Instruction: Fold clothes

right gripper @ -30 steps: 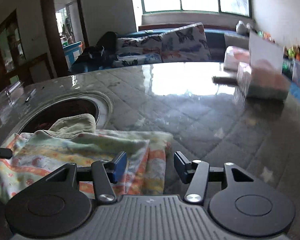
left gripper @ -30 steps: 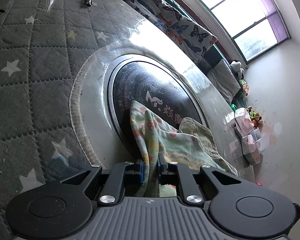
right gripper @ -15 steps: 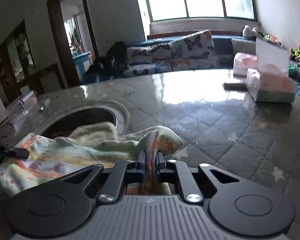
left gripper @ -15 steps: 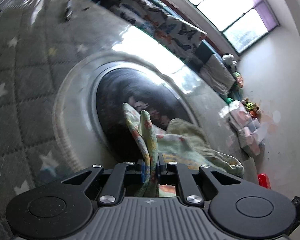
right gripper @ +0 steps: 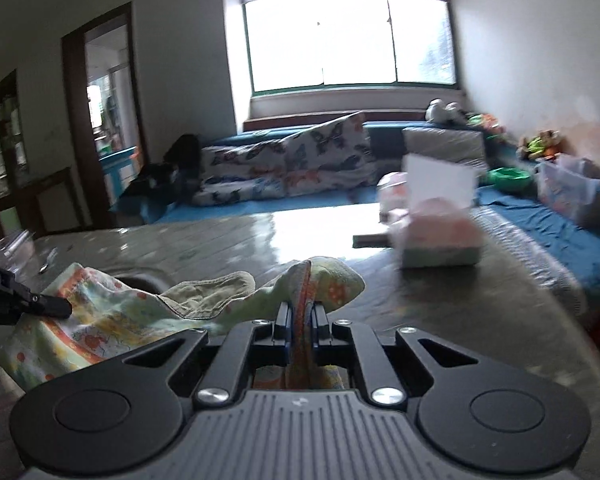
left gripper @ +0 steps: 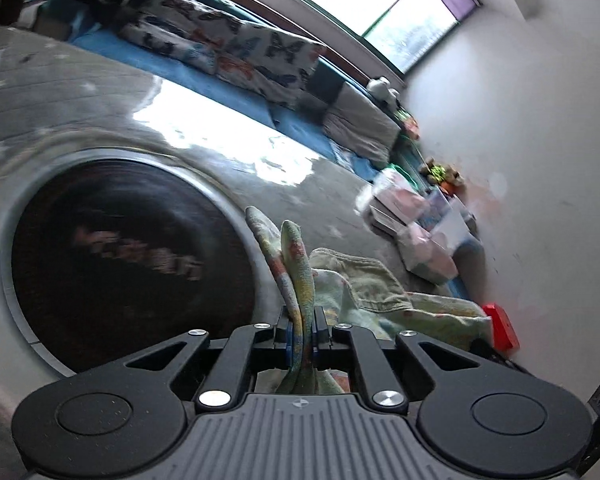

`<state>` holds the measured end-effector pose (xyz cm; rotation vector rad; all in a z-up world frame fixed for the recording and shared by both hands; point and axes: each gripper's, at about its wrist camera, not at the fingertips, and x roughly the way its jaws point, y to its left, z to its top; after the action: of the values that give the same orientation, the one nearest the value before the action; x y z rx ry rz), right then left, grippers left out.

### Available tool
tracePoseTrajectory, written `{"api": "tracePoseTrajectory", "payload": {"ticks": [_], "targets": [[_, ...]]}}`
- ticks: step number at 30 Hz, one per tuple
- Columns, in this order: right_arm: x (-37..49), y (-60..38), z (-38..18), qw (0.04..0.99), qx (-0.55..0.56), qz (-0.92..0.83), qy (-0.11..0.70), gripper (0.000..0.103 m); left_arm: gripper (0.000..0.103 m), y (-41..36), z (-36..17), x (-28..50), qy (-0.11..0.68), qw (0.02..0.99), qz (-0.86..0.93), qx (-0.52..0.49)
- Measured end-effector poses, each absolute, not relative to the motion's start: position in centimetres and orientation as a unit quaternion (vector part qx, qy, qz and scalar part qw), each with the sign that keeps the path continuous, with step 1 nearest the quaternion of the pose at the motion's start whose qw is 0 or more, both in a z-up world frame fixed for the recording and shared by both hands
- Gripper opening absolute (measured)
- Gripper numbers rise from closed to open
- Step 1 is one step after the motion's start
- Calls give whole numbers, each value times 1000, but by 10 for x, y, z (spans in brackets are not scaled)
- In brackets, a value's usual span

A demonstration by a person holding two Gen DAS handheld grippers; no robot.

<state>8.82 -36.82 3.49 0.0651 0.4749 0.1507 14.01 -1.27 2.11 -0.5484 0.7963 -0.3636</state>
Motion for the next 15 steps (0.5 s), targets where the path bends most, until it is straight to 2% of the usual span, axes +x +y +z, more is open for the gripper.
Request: {"api": "tracePoseTrajectory", "payload": {"ticks": [9,15], "targets": [[99,-417,34,971,39,27,233,8,9,-73,17,172,400,861,-207,-238],[111,-443,12,965,51,2,257,8,9,-99,0,187,423,854,-208,-219]]}}
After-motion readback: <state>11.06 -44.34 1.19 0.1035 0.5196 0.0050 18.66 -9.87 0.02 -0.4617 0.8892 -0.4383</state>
